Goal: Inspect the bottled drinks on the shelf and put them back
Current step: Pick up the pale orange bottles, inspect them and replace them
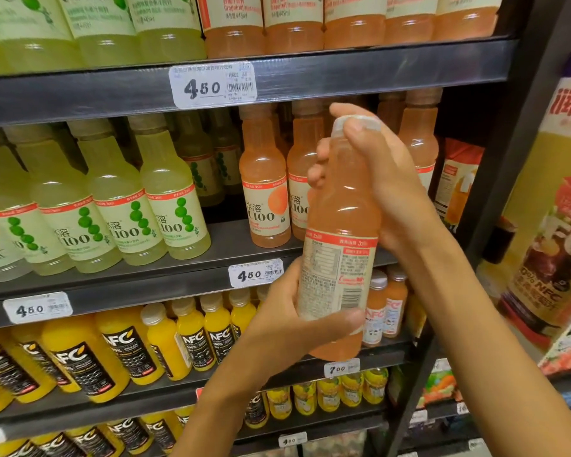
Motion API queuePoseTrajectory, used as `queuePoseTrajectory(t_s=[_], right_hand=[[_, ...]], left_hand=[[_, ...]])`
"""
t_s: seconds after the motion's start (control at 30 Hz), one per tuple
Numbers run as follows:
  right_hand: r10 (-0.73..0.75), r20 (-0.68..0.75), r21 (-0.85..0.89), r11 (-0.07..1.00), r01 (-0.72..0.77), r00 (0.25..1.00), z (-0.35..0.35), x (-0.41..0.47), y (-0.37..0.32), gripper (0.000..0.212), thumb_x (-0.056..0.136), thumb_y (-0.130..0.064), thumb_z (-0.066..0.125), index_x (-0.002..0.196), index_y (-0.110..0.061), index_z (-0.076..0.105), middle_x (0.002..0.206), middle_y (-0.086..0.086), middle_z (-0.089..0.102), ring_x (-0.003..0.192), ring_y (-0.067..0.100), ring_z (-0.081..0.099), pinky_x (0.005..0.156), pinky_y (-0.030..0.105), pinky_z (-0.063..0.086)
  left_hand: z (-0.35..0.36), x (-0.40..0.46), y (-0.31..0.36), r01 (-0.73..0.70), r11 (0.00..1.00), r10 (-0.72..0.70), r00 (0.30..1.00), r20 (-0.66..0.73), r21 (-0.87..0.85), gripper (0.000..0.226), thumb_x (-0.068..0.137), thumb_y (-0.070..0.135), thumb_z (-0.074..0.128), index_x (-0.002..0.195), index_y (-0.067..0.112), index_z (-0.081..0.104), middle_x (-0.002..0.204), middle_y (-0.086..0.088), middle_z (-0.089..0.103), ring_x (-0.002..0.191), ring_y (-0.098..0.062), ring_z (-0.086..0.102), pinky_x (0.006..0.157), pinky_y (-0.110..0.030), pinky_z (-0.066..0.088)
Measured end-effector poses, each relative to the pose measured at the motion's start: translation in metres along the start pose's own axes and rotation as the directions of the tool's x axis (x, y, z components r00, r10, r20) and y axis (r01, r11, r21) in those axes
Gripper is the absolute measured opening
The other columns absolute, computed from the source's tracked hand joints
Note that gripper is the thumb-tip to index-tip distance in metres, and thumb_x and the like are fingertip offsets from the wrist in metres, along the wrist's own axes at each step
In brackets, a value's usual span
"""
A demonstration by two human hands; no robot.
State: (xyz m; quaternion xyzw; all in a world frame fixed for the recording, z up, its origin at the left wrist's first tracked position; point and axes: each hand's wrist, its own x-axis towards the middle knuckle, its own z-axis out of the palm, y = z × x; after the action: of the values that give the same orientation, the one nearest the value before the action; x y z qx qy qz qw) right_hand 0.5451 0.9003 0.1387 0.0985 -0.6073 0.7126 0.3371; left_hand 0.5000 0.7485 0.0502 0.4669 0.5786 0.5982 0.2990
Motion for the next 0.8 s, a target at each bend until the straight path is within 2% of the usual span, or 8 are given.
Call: queuePoseTrajectory(t_s=[0.1, 0.2, 0.27, 0.33, 0.43, 0.5, 0.6, 0.8], right_hand=[[-0.002, 0.076, -0.181, 0.983, 0.016, 0.997, 0.004, -0.005, -0.003, 0.039, 0.091, -0.028, 0.052, 0.126, -0.013, 0.044, 0.092, 0.006, 0.072, 0.086, 0.022, 0.07, 0.076, 0.029, 0.054], [-0.016, 0.157, -0.339, 0.938, 0.069, 0.988, 0.003, -0.013, -0.004, 0.036, 0.085, -0.019, 0.064, 0.118, -0.011, 0.05, 0.09, 0.005, 0.073, 0.09, 0.021, 0.071, 0.079, 0.029, 0.054], [-0.073, 0.23, -0.328, 0.933, 0.148, 0.97, 0.003, -0.019, -0.002, 0.026, 0.083, -0.007, 0.065, 0.106, -0.009, 0.053, 0.085, 0.006, 0.07, 0.088, 0.026, 0.069, 0.082, 0.034, 0.053], [-0.129, 0.306, -0.264, 0.94, 0.215, 0.943, 0.004, -0.023, -0.001, 0.023, 0.081, 0.003, 0.063, 0.099, -0.007, 0.051, 0.083, 0.009, 0.065, 0.085, 0.028, 0.067, 0.082, 0.037, 0.051], [-0.179, 0.384, -0.192, 0.944, 0.268, 0.906, 0.006, -0.023, -0.004, 0.028, 0.078, 0.011, 0.061, 0.095, -0.007, 0.049, 0.08, 0.009, 0.06, 0.08, 0.028, 0.063, 0.078, 0.037, 0.048], [-0.201, 0.439, -0.177, 0.936, 0.304, 0.876, 0.007, -0.025, -0.006, 0.029, 0.077, 0.008, 0.064, 0.096, -0.007, 0.049, 0.08, 0.006, 0.06, 0.079, 0.028, 0.062, 0.078, 0.036, 0.047], [-0.195, 0.524, -0.202, 0.918, 0.343, 0.829, 0.008, -0.026, -0.008, 0.027, 0.077, 0.003, 0.064, 0.097, -0.007, 0.051, 0.082, 0.009, 0.061, 0.081, 0.03, 0.063, 0.079, 0.038, 0.048], [-0.092, 0.472, -0.204, 0.956, 0.21, 0.877, 0.006, -0.022, -0.006, 0.021, 0.079, -0.005, 0.061, 0.098, -0.006, 0.052, 0.086, 0.006, 0.063, 0.083, 0.026, 0.065, 0.079, 0.036, 0.049]], left_hand=[[0.0, 0.007, -0.013, -0.08, 0.996, 0.083, 0.992, -0.09, 0.041, 0.066, 0.061, 0.025, 0.083, 0.119, 0.03, 0.052, 0.106, 0.01, 0.071, 0.098, -0.007, 0.068, 0.073, -0.015, 0.053], [-0.003, 0.016, -0.026, -0.127, 0.978, 0.164, 0.957, -0.24, 0.163, 0.067, 0.063, 0.009, 0.086, 0.117, 0.029, 0.051, 0.101, 0.014, 0.069, 0.094, -0.003, 0.067, 0.071, -0.013, 0.052], [-0.007, 0.021, -0.032, -0.142, 0.955, 0.228, 0.913, -0.337, 0.261, 0.07, 0.064, 0.009, 0.087, 0.12, 0.028, 0.049, 0.099, 0.016, 0.068, 0.095, 0.001, 0.065, 0.072, -0.01, 0.051], [-0.011, 0.024, -0.036, -0.166, 0.926, 0.297, 0.874, -0.385, 0.338, 0.071, 0.061, 0.02, 0.086, 0.12, 0.033, 0.047, 0.1, 0.017, 0.066, 0.095, 0.002, 0.064, 0.072, -0.009, 0.049], [-0.014, 0.028, -0.036, -0.185, 0.902, 0.342, 0.858, -0.384, 0.39, 0.072, 0.059, 0.031, 0.083, 0.117, 0.047, 0.045, 0.105, 0.018, 0.064, 0.098, -0.002, 0.064, 0.075, -0.017, 0.053], [-0.017, 0.032, -0.036, -0.189, 0.896, 0.353, 0.853, -0.385, 0.402, 0.077, 0.059, 0.032, 0.084, 0.119, 0.055, 0.042, 0.111, 0.015, 0.063, 0.103, -0.007, 0.063, 0.078, -0.025, 0.054], [-0.02, 0.036, -0.036, -0.201, 0.917, 0.334, 0.86, -0.386, 0.346, 0.077, 0.059, 0.031, 0.083, 0.121, 0.053, 0.044, 0.115, 0.012, 0.063, 0.108, -0.009, 0.062, 0.081, -0.034, 0.056], [-0.024, 0.028, -0.041, -0.128, 0.959, 0.175, 0.969, -0.175, 0.254, 0.064, 0.061, 0.008, 0.084, 0.112, 0.031, 0.051, 0.1, 0.027, 0.067, 0.092, 0.005, 0.065, 0.069, -0.006, 0.049]])
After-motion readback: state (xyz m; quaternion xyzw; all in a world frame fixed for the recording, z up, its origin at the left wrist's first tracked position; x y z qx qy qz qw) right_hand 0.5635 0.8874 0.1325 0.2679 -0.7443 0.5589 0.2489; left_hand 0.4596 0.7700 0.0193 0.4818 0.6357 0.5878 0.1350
